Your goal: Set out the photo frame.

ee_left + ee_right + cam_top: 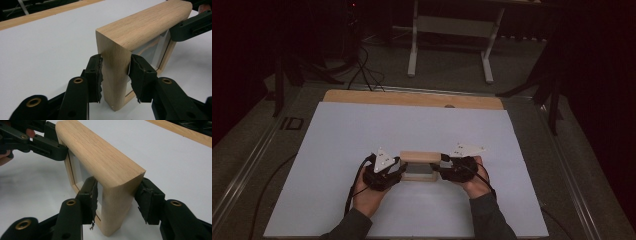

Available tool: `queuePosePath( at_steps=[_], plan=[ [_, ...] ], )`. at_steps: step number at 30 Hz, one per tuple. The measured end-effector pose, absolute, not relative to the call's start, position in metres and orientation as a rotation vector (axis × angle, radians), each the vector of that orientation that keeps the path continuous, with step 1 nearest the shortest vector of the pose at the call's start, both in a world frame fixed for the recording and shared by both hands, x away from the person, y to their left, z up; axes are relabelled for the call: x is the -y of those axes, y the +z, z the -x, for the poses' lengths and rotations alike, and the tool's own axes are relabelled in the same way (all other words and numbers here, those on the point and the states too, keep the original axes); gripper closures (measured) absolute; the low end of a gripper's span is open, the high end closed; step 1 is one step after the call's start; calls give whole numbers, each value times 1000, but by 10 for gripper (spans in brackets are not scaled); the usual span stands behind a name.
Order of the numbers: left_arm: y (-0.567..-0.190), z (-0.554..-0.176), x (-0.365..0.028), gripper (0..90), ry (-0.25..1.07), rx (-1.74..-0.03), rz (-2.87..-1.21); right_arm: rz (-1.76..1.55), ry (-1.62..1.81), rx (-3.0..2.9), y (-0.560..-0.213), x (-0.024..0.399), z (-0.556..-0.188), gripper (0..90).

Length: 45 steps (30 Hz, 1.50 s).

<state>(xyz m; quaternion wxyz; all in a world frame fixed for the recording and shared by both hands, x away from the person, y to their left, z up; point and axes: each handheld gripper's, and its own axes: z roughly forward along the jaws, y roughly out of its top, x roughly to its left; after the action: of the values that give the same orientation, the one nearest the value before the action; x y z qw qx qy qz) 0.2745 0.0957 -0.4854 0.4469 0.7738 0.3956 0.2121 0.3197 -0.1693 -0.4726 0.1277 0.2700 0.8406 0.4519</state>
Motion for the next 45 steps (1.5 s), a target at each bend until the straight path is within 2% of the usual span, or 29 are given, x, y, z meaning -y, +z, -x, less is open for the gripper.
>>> queuePosePath(
  at_steps=[22,29,45],
  plan=[
    [-487,-285,-102,492,460,-923,-1873,-717,1279,-2439,-473,166,-317,534],
    [-487,-288,-105,503,452,-880,-1896,-703,1283,-2440,-474,164,-317,538],
    [-486,-292,-115,506,476,-897,-1895,-746,1283,-2398,-476,149,-320,520]
  ],
)
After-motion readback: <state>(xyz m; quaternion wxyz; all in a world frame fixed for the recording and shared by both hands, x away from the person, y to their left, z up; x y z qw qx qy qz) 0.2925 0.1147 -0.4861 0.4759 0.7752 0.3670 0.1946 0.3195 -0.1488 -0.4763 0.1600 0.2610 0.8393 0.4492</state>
